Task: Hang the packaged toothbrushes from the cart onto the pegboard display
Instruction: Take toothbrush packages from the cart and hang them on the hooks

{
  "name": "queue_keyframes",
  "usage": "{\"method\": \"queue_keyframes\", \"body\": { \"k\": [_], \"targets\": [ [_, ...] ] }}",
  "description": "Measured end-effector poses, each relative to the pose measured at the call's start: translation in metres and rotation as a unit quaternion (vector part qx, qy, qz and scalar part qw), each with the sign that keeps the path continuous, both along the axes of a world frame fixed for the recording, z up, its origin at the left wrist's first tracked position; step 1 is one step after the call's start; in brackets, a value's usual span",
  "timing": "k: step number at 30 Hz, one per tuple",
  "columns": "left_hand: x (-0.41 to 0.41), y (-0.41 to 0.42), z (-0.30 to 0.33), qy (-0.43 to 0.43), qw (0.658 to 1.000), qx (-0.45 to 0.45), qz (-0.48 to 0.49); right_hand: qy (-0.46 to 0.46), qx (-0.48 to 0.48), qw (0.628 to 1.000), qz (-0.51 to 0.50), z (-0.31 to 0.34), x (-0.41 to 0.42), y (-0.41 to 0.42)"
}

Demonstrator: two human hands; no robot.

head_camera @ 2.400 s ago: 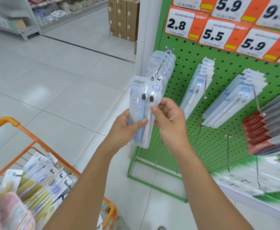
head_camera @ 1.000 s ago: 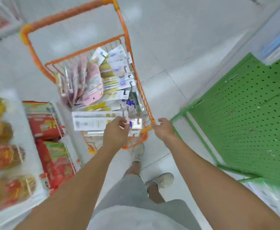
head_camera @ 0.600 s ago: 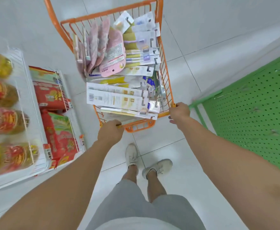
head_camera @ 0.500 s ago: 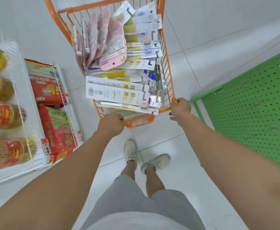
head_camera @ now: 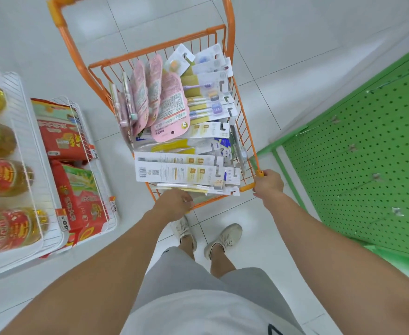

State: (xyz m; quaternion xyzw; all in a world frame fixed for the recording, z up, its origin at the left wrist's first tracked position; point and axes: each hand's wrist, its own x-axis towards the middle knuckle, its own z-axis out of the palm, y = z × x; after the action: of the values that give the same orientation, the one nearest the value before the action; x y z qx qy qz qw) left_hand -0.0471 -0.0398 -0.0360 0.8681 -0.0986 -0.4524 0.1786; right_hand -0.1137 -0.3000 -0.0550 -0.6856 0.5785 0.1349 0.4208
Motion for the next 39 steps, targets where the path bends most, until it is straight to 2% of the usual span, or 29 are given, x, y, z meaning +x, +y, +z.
{"method": "queue_keyframes", "body": {
  "k": [2, 5, 8, 11, 13, 15, 18, 19, 21, 23, 25, 29, 34, 36, 39],
  "targets": [
    [0.001, -0.006, 0.010, 0.017, 1.000, -0.013, 0.018, 0.020, 0.015, 1.000, 0.011, 0.007, -0.006, -0.003],
    [0.002, -0.010, 0.034, 0.118, 0.992, -0.021, 0.025, 0.049, 0.050, 0.996, 0.049, 0.032, -0.003, -0.001],
    [0.007, 0.000, 0.059, 0.164, 0.985, -0.030, 0.036, 0.044, -0.010, 0.987, 0.154, 0.067, 0.000, 0.013],
    [0.025, 0.019, 0.085, 0.083, 0.985, -0.093, 0.117, -0.114, -0.076, 0.969, 0.206, 0.096, 0.004, 0.042],
    [0.040, 0.030, 0.103, 0.011, 0.976, -0.127, 0.178, -0.205, -0.045, 0.952, 0.221, 0.113, 0.020, 0.066],
    [0.055, 0.044, 0.115, -0.076, 0.959, -0.148, 0.230, -0.238, -0.007, 0.941, 0.239, 0.126, 0.041, 0.085],
    [0.085, 0.068, 0.117, -0.263, 0.906, -0.137, 0.304, -0.229, -0.012, 0.937, 0.264, 0.132, 0.070, 0.104],
    [0.096, 0.073, 0.117, -0.290, 0.897, -0.125, 0.309, -0.222, -0.015, 0.941, 0.256, 0.132, 0.079, 0.109],
    [0.112, 0.077, 0.117, -0.243, 0.917, -0.106, 0.297, -0.210, -0.015, 0.954, 0.214, 0.128, 0.096, 0.119],
    [0.120, 0.075, 0.112, -0.162, 0.959, -0.070, 0.221, -0.179, -0.036, 0.963, 0.196, 0.120, 0.113, 0.127],
    [0.120, 0.071, 0.101, -0.139, 0.979, -0.027, 0.146, -0.130, -0.052, 0.971, 0.193, 0.110, 0.127, 0.132],
    [0.119, 0.072, 0.077, -0.170, 0.979, 0.023, 0.112, -0.084, -0.047, 0.981, 0.169, 0.093, 0.142, 0.137],
    [0.128, 0.078, 0.096, -0.188, 0.972, 0.023, 0.142, -0.127, -0.006, 0.985, 0.116, 0.090, 0.139, 0.138],
    [0.137, 0.084, 0.110, -0.226, 0.964, 0.024, 0.137, -0.150, -0.012, 0.985, 0.085, 0.094, 0.136, 0.138],
    [0.150, 0.097, 0.126, -0.331, 0.936, 0.007, 0.122, -0.187, -0.035, 0.980, 0.065, 0.108, 0.131, 0.137]
  ]
}}
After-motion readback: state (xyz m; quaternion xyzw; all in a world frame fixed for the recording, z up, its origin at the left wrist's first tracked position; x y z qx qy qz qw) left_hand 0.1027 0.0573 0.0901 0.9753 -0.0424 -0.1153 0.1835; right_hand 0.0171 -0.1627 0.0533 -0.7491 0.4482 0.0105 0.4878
